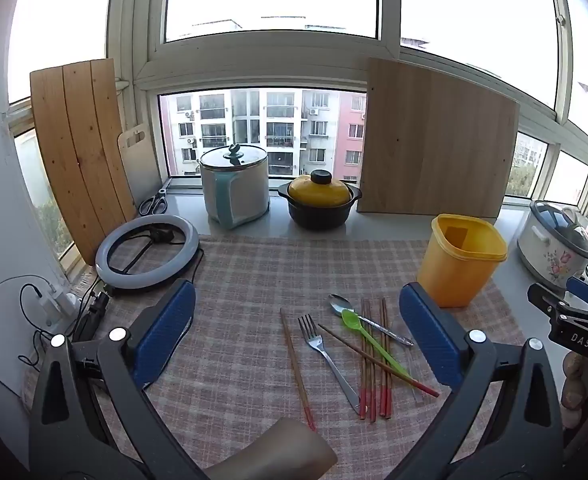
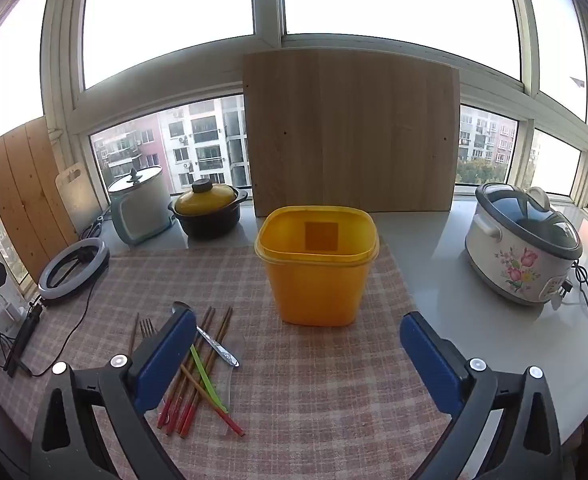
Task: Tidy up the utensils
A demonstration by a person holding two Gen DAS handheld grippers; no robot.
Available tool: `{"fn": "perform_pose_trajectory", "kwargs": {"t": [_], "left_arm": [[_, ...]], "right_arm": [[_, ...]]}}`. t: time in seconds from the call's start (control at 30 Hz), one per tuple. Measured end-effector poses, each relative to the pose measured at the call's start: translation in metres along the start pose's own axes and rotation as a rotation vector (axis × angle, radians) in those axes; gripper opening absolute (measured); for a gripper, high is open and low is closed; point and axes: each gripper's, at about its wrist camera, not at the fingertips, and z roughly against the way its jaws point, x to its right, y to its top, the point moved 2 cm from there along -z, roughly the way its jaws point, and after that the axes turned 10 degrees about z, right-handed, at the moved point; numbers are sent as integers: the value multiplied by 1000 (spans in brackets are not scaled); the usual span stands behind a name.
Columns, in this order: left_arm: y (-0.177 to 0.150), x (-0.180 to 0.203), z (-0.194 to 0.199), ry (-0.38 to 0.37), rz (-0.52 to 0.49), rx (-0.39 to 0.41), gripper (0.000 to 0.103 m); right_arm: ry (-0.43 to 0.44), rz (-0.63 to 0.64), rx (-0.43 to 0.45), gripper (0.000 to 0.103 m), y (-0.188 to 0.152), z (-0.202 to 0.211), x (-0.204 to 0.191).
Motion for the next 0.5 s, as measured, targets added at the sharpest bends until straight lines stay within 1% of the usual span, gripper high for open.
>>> {"fn": "perform_pose_trajectory", "kwargs": {"t": [0.13,0.17,0.23,0.5], "left_arm": [[0,-1,-4,-10,1,-12,103],[2,-1,-5,-1,3,-14,103],[-3,2,-1,4,-15,20,103],[-1,2,0,-2,-11,21,103]], "right_arm": [[0,-2,-4,103,-1,-1,1],[2,-2,9,103,-1,0,1],[4,-3,7,103,0,-3,2],[6,-14,4,103,0,-1,0]]}}
